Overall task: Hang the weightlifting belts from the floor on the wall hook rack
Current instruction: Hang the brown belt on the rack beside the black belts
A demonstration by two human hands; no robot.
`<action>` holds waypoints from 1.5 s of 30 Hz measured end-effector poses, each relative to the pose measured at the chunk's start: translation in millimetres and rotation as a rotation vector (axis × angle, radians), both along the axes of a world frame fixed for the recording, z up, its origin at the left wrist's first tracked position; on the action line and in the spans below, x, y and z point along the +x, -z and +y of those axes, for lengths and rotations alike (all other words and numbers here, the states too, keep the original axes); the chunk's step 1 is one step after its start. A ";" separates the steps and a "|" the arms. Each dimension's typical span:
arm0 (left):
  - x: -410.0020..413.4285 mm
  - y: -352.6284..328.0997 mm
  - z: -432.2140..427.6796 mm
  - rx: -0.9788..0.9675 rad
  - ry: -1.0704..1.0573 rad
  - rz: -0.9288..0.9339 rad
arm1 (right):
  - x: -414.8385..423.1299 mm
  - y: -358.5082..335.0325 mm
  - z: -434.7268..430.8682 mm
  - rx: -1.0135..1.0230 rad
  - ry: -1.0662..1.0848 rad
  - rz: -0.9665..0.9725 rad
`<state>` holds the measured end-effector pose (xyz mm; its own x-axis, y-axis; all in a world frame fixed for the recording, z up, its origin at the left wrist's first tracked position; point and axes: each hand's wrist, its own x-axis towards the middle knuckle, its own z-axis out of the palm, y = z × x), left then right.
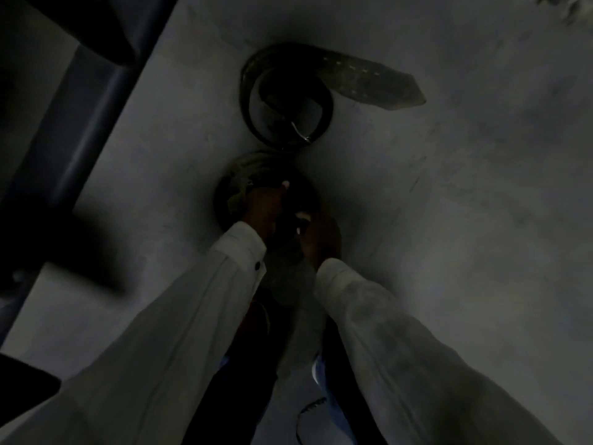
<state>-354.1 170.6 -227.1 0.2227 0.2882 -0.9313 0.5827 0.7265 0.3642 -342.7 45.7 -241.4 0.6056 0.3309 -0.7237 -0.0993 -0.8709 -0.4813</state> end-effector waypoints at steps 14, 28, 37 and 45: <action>-41.9 -45.0 -33.6 -0.007 0.208 -0.053 | 51.6 -32.8 -19.0 0.227 0.376 0.347; -8.9 -300.7 5.9 -0.142 0.510 -0.254 | 73.7 -298.9 -50.0 0.430 0.543 0.732; 46.5 -521.3 -10.3 -0.053 0.573 -0.469 | 129.9 -527.8 -98.3 0.566 0.395 0.449; 114.3 -677.4 -65.9 0.351 0.755 -0.710 | 175.3 -686.2 -154.6 0.679 0.418 0.338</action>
<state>-239.9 104.7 450.3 0.9075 0.0763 -0.4131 0.4093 0.0605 0.9104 -167.4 -108.9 444.9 0.5617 0.5551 -0.6135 -0.5791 -0.2659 -0.7707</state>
